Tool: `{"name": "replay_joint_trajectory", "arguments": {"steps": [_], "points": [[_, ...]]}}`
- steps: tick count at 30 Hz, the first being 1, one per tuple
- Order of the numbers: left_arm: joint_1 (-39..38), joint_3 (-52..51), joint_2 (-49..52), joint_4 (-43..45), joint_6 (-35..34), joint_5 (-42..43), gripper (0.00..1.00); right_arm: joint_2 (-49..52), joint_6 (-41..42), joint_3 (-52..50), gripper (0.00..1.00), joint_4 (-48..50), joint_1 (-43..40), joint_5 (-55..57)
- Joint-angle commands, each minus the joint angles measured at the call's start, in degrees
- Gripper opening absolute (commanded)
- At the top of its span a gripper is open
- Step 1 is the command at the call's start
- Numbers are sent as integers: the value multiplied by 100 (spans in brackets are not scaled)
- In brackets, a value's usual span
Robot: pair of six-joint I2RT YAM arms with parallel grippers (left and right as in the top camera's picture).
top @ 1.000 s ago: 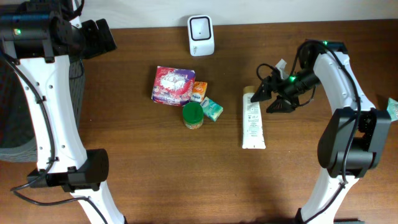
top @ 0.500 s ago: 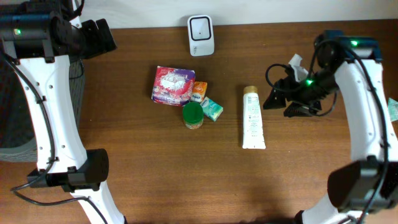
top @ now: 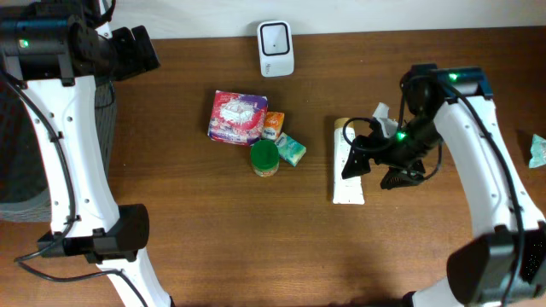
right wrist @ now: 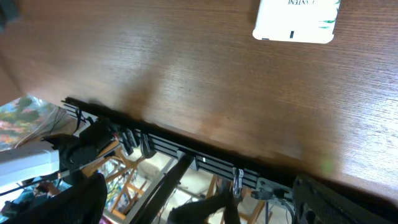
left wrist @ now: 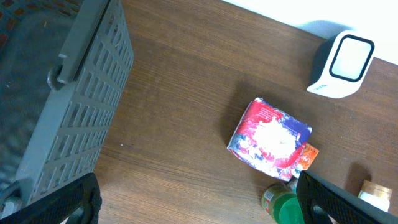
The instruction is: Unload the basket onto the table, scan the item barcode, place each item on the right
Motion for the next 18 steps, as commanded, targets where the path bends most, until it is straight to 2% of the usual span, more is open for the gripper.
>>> {"name": "replay_joint_trajectory", "arguments": {"steps": [1, 5, 7, 8, 11, 18], "points": [[20, 55, -107, -4, 46, -42, 99, -527, 46, -9, 92, -24, 31, 31], [20, 55, -107, -4, 46, -44, 99, -817, 44, -9, 92, -7, 26, 122], [20, 55, -107, -4, 48, -42, 99, -813, 44, -11, 99, 83, 26, 439], [20, 55, -107, -4, 46, -42, 99, -813, 44, -13, 99, 168, 26, 619], [20, 55, -107, -4, 46, -42, 99, -811, 44, -13, 99, 487, 26, 999], [20, 55, -107, -4, 46, -42, 99, -809, 46, -13, 99, 1543, 26, 1016]]}}
